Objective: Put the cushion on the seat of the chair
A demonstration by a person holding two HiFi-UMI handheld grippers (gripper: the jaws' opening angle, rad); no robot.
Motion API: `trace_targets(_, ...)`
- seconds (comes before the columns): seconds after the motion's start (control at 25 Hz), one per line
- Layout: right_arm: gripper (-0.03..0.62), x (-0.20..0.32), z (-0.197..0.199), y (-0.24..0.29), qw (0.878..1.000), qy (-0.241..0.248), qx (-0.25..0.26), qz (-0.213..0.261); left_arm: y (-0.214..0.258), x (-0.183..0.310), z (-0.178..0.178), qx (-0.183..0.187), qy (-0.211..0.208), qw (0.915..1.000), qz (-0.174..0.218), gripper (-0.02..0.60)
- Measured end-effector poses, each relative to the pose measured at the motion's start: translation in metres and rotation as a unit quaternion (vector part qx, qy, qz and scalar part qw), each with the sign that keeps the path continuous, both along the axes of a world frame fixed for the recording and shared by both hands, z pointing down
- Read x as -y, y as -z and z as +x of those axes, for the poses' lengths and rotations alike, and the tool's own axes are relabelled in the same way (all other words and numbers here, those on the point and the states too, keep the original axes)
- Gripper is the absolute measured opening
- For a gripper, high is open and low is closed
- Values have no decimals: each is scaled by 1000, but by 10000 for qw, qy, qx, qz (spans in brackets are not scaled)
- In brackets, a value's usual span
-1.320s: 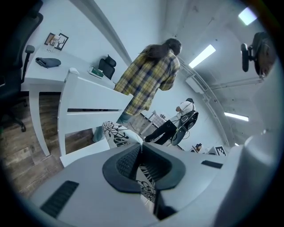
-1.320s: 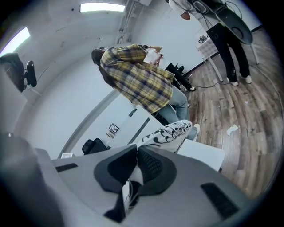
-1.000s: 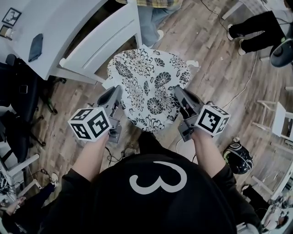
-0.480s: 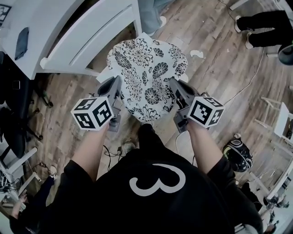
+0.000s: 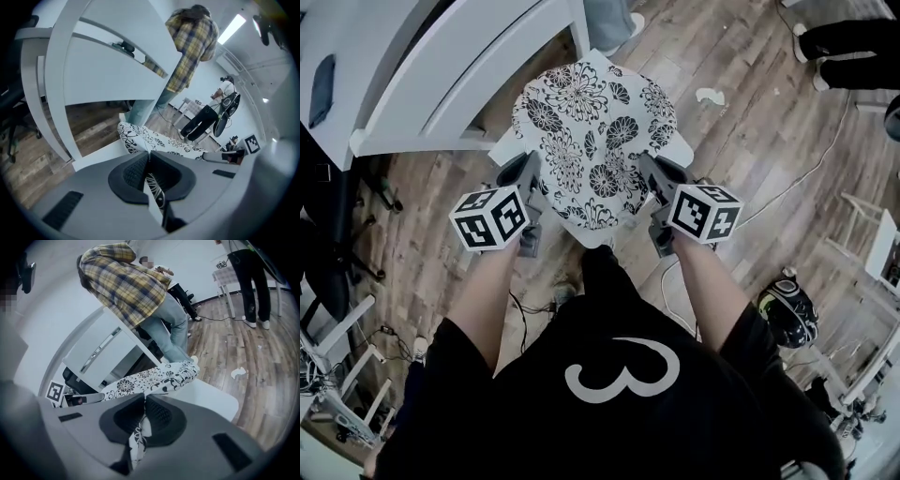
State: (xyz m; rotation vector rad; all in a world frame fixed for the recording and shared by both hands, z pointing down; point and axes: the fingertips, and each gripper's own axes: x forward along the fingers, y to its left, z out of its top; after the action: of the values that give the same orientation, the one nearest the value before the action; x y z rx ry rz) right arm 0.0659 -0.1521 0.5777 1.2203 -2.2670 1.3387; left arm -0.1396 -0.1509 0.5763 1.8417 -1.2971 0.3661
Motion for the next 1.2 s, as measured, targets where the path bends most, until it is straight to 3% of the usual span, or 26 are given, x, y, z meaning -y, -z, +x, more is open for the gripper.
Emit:
trace_targets(0.16,14,-9,8,-31,9968,-337,243,-685,-24,-9,-6,124,23,9994,-314,21)
trace_targets(0.44,14,-33,30,-81,9908,-463,-227,-1253,-63,-31,-26,382,190,9958,-810,21)
trace_targets(0.92,15,-47,69,-137,9744,-583,-1263,-1766,-119,-51,-55,1083,277,9834,-1428,22)
trace_targets(1.2,15,-58,78,-152,9698,-545,-1363,-1948,-139,-65,-61,1353,141,9772,-1633,23)
